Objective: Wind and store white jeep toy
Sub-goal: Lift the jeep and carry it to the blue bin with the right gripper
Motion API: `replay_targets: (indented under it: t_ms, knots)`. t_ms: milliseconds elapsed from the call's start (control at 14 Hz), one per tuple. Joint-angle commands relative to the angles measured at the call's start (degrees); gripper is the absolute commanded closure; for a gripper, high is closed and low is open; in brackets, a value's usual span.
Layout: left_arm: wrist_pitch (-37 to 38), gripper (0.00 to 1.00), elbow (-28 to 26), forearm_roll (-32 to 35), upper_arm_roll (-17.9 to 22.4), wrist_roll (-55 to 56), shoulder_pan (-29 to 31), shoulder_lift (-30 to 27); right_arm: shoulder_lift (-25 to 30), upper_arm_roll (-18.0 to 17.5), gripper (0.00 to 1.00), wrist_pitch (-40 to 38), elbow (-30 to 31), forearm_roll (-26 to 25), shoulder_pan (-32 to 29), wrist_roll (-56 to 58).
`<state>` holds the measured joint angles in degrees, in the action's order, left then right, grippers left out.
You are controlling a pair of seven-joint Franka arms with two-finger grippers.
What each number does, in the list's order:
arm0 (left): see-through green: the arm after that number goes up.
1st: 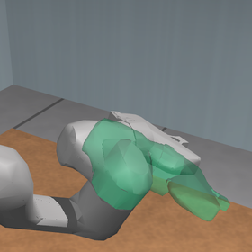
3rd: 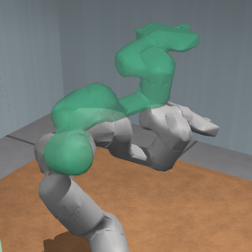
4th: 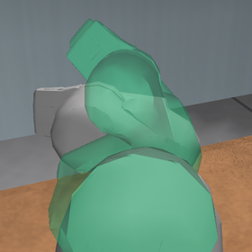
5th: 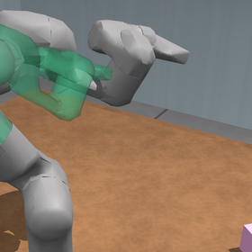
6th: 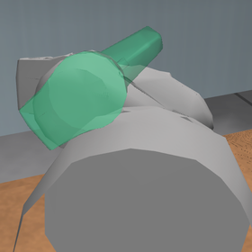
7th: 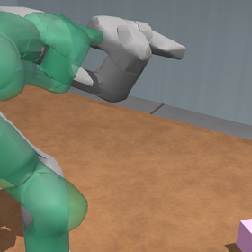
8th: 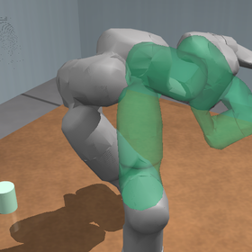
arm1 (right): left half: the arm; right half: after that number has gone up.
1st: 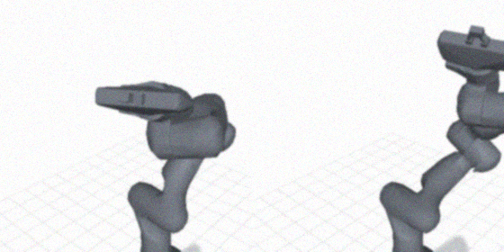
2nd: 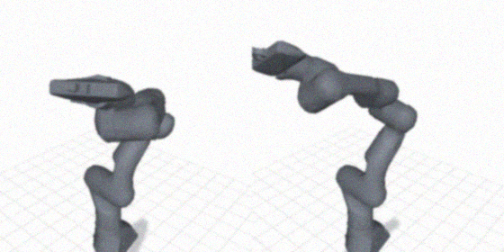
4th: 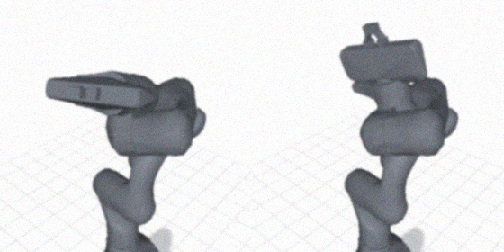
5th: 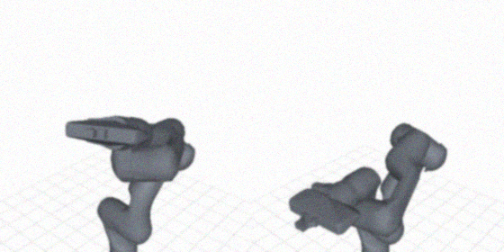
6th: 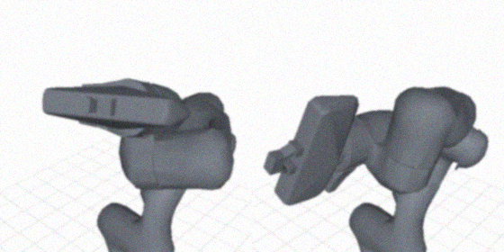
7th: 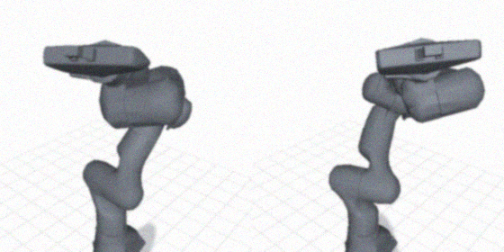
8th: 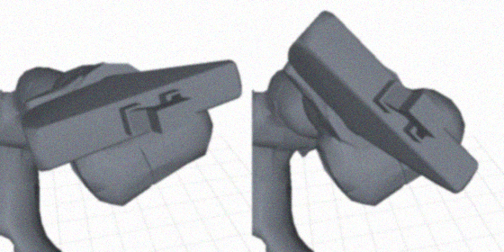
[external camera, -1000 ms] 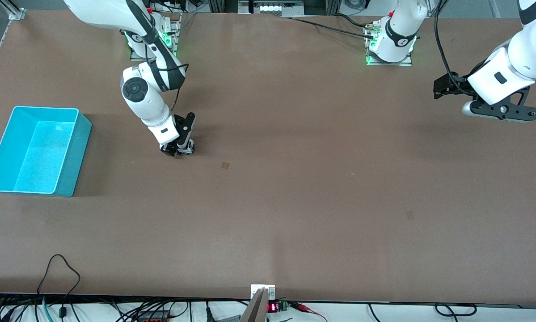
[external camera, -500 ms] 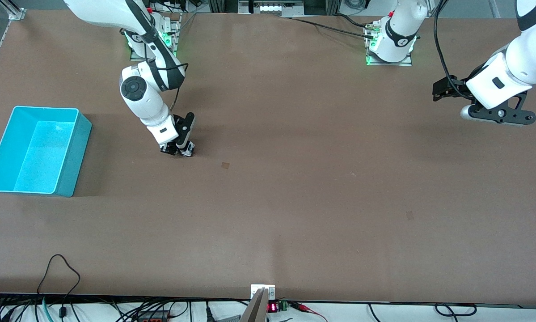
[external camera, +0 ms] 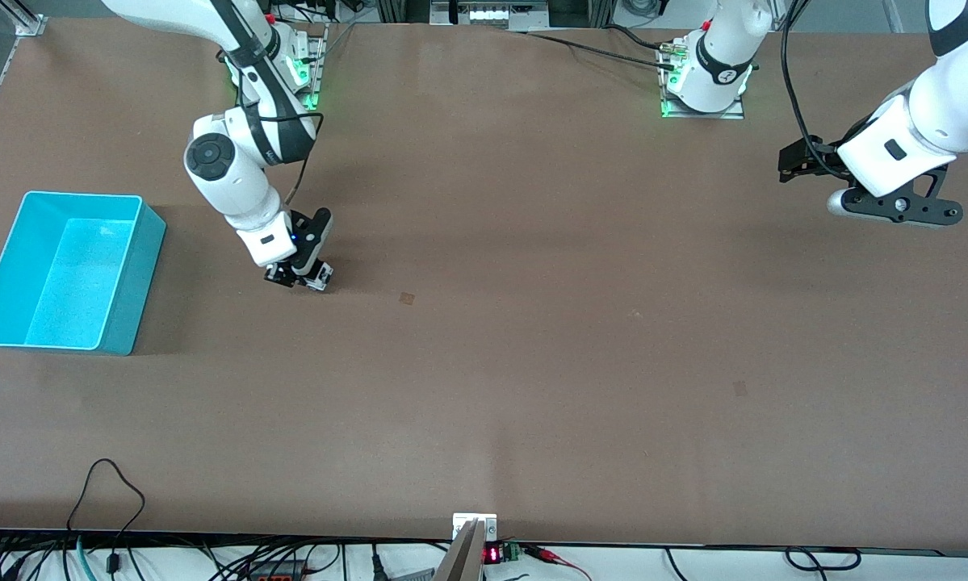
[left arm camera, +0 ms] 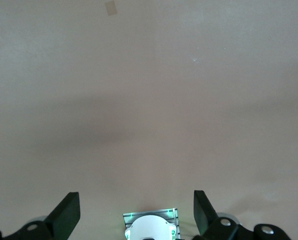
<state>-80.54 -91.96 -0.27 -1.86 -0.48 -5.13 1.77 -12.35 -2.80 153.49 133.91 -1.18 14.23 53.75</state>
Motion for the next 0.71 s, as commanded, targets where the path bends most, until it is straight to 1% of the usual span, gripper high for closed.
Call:
replay_targets:
  t_ms: [0, 357, 500, 643]
  knots:
    - [1.3, 0.00, 1.4, -1.0, -0.1, 0.2, 0.0, 0.5, 2.1, -0.4, 1.00, -6.8, -3.6, 0.8, -2.1, -0.2]
    - [1.3, 0.00, 1.4, -0.9, -0.7, 0.4, -0.1, 0.5, 2.2, -0.4, 1.00, -23.2, -14.6, 0.8, -5.7, -1.9]
    - [1.3, 0.00, 2.1, -0.9, -1.0, 0.4, -0.1, 0.5, 2.4, -0.2, 1.00, -26.8, -17.4, 0.7, -7.0, -5.6]
    - [1.3, 0.00, 2.1, -0.8, -1.0, 0.3, -0.1, 0.5, 3.5, -0.1, 1.00, -28.1, -18.1, 0.6, -8.2, -11.5]
